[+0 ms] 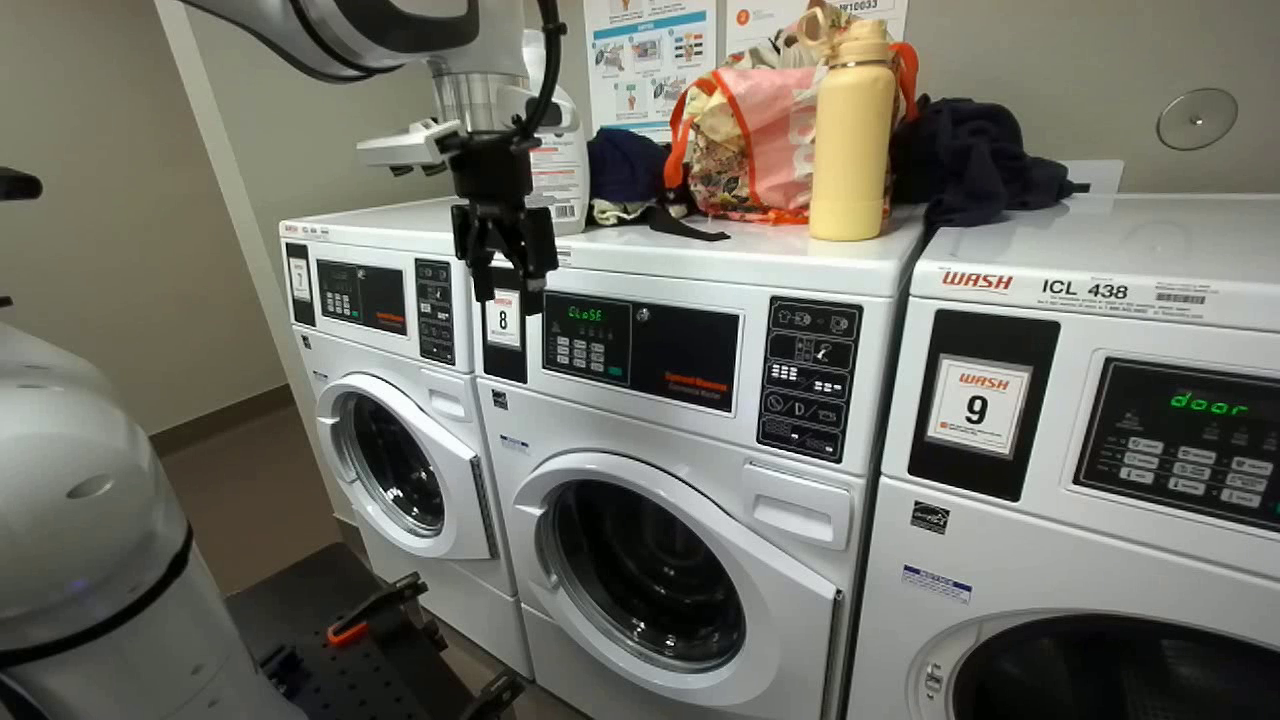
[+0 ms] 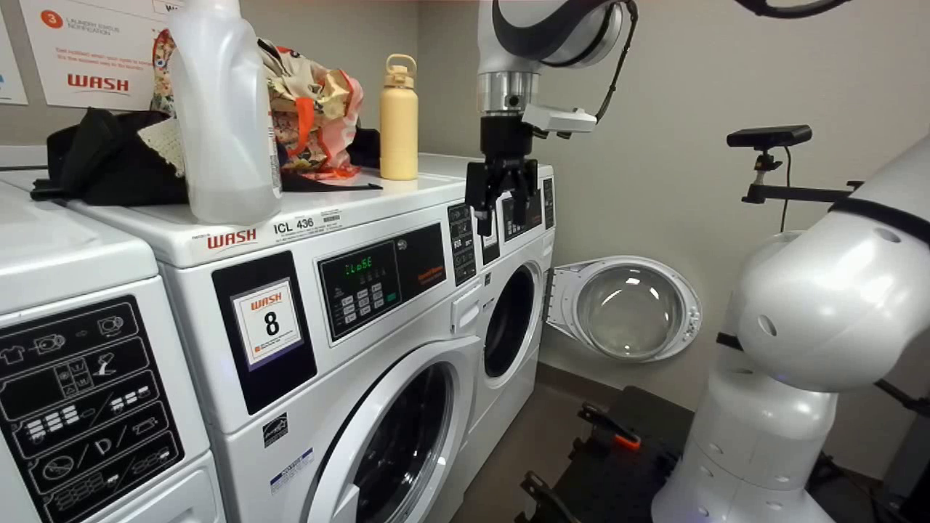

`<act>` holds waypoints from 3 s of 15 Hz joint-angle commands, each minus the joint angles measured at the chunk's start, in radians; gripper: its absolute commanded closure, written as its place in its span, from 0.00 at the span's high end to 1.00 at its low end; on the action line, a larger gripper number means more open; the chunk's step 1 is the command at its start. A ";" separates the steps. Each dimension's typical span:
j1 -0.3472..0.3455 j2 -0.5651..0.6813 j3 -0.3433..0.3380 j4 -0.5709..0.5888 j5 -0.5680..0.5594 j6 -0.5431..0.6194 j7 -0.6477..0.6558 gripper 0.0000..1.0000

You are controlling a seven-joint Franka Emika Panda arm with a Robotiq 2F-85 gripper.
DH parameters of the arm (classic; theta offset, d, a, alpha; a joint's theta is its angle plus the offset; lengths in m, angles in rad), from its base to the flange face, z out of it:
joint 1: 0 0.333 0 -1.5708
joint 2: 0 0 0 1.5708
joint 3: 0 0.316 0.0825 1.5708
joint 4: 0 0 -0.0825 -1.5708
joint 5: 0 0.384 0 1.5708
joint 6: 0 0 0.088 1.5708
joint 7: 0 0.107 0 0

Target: Open the detergent tray on the second washing machine

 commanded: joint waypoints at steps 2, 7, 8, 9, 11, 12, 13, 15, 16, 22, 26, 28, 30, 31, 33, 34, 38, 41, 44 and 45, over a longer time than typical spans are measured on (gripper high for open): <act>-0.024 0.016 0.001 0.004 0.003 0.004 0.004 1.00; -0.107 0.062 -0.066 -0.008 0.047 0.086 0.086 1.00; -0.124 0.077 -0.086 -0.013 0.062 0.114 0.092 1.00; -0.140 0.093 -0.096 -0.012 0.077 0.139 0.114 1.00; -0.166 0.128 -0.122 -0.022 0.122 0.207 0.137 1.00; -0.177 0.146 -0.132 -0.028 0.147 0.244 0.149 1.00; -0.188 0.164 -0.132 -0.031 0.165 0.278 0.178 1.00; -0.204 0.204 -0.134 -0.042 0.209 0.363 0.227 1.00; -0.211 0.230 -0.138 -0.048 0.231 0.414 0.241 1.00; -0.221 0.361 -0.145 -0.074 0.323 0.656 0.320 1.00; -0.218 0.442 -0.157 -0.072 0.386 0.763 0.334 1.00; -0.216 0.478 -0.165 -0.068 0.426 0.803 0.328 1.00; -0.213 0.511 -0.176 -0.063 0.481 0.836 0.310 1.00; -0.213 0.527 -0.179 -0.060 0.506 0.852 0.305 1.00; -0.211 0.556 -0.186 -0.052 0.576 0.875 0.281 1.00; -0.211 0.571 -0.188 -0.047 0.620 0.885 0.261 1.00; -0.215 0.633 -0.188 -0.013 0.804 0.905 0.162 1.00; -0.225 0.680 -0.185 0.022 0.938 0.901 0.071 1.00; -0.234 0.730 -0.184 0.054 1.032 0.905 0.010 1.00; -0.239 0.748 -0.184 0.063 1.058 0.904 -0.007 1.00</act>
